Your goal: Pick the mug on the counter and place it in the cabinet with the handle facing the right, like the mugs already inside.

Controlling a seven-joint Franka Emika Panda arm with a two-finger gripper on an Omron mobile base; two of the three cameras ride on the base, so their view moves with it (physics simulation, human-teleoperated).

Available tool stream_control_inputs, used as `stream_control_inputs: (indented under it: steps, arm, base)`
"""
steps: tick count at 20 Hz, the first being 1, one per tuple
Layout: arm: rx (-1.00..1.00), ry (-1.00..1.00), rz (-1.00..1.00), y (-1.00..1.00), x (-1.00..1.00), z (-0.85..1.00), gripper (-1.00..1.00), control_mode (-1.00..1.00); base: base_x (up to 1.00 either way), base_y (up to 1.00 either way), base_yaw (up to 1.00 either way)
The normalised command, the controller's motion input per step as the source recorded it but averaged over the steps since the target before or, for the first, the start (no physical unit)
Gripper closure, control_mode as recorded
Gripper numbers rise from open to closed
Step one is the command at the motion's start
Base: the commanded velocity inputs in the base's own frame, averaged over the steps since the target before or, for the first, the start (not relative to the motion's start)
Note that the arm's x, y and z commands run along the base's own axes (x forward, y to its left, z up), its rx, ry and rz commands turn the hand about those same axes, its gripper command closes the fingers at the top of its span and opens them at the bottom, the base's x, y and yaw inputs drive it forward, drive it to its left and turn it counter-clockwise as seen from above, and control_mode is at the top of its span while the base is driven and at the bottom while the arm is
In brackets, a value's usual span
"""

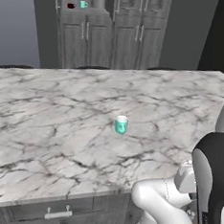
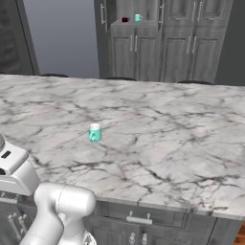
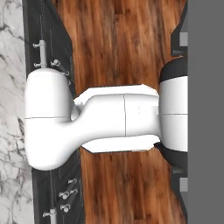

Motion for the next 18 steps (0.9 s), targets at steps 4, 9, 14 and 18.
stream_control_inputs:
  steps: [4,9,14,18]
  arm:
    - [0.00,0.00,0.00,0.00,0.11,0.00,-1.00,-1.00]
    - [-0.01,0.00,0.00,0.05,0.50,0.00,-1.00,-1.00]
    - [-0.01,0.00,0.00,0.09,0.87,0.00,-1.00,-1.00]
    - [0.00,0.04,0.00,0.01,1.00,0.01,-1.00,-1.00]
  base:
    - [0.00,0.00,0.00]
    - [0.00,0.00,0.00]
    - [0.00,0.00,0.00]
    - [0.00,0.00,0.00]
